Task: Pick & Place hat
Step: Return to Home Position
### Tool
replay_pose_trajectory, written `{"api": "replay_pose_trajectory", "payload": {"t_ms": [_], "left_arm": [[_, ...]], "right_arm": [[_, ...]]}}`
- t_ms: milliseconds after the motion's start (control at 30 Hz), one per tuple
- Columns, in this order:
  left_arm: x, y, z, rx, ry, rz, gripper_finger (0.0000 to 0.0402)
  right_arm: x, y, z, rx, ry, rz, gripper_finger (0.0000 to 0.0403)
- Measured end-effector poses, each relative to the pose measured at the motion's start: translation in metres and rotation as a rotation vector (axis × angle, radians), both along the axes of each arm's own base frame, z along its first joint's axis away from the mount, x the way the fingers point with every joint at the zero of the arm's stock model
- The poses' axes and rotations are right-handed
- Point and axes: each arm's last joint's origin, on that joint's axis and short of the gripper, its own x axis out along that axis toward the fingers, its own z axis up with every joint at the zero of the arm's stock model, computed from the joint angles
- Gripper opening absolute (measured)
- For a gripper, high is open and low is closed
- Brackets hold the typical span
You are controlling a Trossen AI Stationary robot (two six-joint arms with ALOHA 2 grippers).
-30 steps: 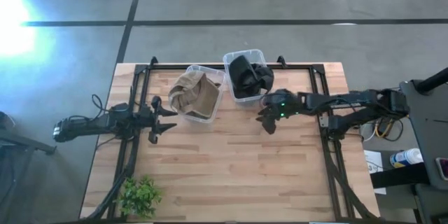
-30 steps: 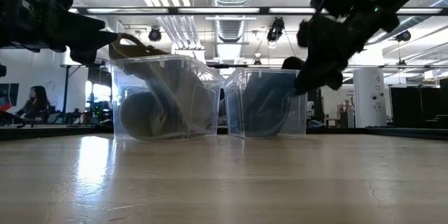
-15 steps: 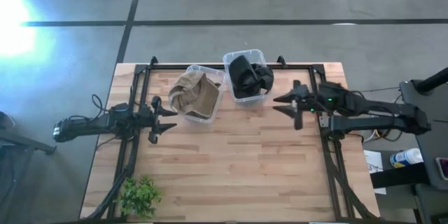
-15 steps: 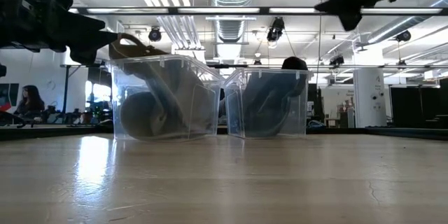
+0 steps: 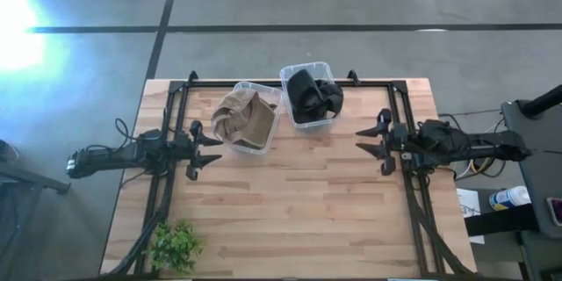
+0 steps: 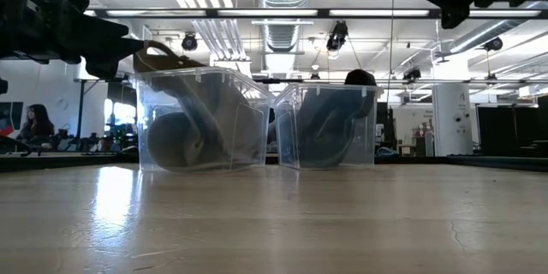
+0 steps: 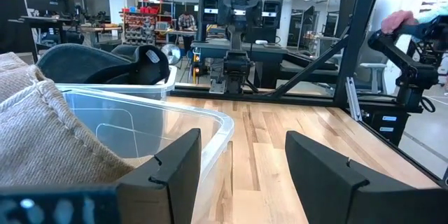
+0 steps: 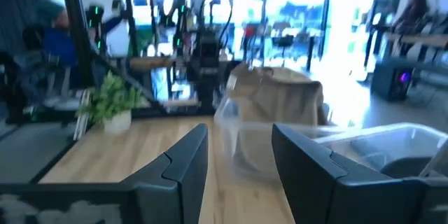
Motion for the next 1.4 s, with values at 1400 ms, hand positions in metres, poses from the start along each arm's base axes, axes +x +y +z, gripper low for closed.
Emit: {"api": "replay_pose_trajectory", "payload": {"t_ms": [1400], "left_arm": [[0.0,0.0,0.0,0.0,0.001,0.0,0.0202]], "right_arm": [[-0.02,-0.001,-0.08,0.012,-0.05,-0.007,0.0155]]}}
